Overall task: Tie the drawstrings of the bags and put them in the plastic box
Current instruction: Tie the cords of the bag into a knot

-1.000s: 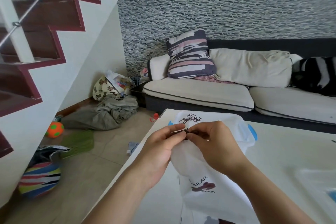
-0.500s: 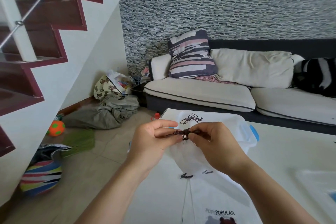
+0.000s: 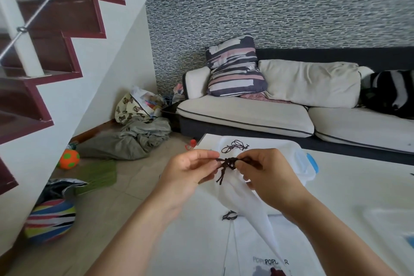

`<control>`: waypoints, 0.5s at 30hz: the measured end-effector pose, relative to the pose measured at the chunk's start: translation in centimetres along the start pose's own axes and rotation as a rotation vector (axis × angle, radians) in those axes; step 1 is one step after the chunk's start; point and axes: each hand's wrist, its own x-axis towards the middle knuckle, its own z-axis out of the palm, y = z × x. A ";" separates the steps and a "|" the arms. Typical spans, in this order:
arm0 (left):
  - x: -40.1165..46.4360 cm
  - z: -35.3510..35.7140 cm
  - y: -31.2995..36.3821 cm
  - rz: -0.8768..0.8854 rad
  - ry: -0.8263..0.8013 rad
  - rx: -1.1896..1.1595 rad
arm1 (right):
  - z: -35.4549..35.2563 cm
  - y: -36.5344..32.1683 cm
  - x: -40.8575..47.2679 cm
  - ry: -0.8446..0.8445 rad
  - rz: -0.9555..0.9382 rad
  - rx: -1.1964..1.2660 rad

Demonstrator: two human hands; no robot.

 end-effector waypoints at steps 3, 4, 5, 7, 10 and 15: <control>0.0 0.1 -0.1 0.040 0.025 -0.001 | 0.0 -0.1 -0.1 -0.019 0.045 0.092; 0.0 0.2 -0.1 0.062 0.035 0.014 | 0.0 -0.1 -0.1 -0.025 0.057 0.120; 0.1 0.2 -0.2 0.083 0.043 0.026 | 0.0 -0.1 -0.1 -0.032 0.069 0.148; 0.1 0.3 -0.1 0.094 0.044 0.018 | 0.0 -0.2 -0.1 -0.044 0.076 0.184; 0.1 0.1 -0.1 0.034 0.002 -0.046 | 0.1 -0.1 -0.1 -0.041 0.067 0.159; 0.3 -1.0 0.3 -0.027 -0.092 -0.023 | 0.0 -0.2 0.0 -0.023 0.073 0.135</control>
